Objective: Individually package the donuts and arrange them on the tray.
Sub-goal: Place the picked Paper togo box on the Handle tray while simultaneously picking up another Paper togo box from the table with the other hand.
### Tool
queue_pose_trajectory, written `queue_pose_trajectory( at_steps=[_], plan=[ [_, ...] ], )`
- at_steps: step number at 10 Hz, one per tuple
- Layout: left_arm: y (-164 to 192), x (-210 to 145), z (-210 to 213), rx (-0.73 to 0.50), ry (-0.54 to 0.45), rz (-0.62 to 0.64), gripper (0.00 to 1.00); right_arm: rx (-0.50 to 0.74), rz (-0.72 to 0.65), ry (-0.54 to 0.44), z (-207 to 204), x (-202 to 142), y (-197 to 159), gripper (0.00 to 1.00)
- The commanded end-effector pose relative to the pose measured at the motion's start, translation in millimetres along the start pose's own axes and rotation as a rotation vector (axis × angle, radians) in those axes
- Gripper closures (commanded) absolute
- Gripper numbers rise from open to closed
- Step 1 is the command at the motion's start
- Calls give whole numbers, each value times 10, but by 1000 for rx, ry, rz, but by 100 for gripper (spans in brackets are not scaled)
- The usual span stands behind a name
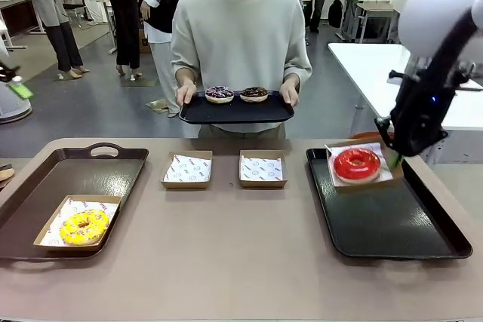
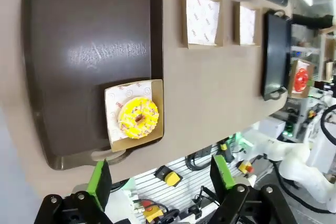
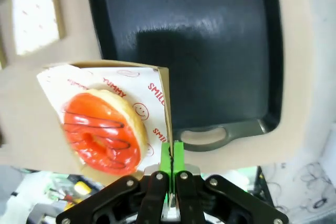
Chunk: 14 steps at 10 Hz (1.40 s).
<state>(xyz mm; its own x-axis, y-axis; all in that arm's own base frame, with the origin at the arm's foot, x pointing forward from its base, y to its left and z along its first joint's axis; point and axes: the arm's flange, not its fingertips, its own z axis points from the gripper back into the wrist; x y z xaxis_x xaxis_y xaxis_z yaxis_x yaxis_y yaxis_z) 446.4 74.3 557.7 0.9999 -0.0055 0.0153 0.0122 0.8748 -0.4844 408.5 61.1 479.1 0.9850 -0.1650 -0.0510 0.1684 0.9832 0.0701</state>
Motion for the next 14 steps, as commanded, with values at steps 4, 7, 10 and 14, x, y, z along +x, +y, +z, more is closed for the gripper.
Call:
queue_pose_trajectory(
  at_steps=[4,7,10,14],
  plan=[
    [-711,432,-702,183,23,4,2,52,63,3,-559,-32,-262,99],
    [-955,587,-1203,252,30,-22,2,75,88,39,-781,76,-309,99],
    [-1172,663,-1646,322,-8,-64,2,34,72,54,-812,49,-293,99],
    [-1534,700,-2284,422,-22,-127,2,34,72,54,-812,49,-293,99]
  ],
)
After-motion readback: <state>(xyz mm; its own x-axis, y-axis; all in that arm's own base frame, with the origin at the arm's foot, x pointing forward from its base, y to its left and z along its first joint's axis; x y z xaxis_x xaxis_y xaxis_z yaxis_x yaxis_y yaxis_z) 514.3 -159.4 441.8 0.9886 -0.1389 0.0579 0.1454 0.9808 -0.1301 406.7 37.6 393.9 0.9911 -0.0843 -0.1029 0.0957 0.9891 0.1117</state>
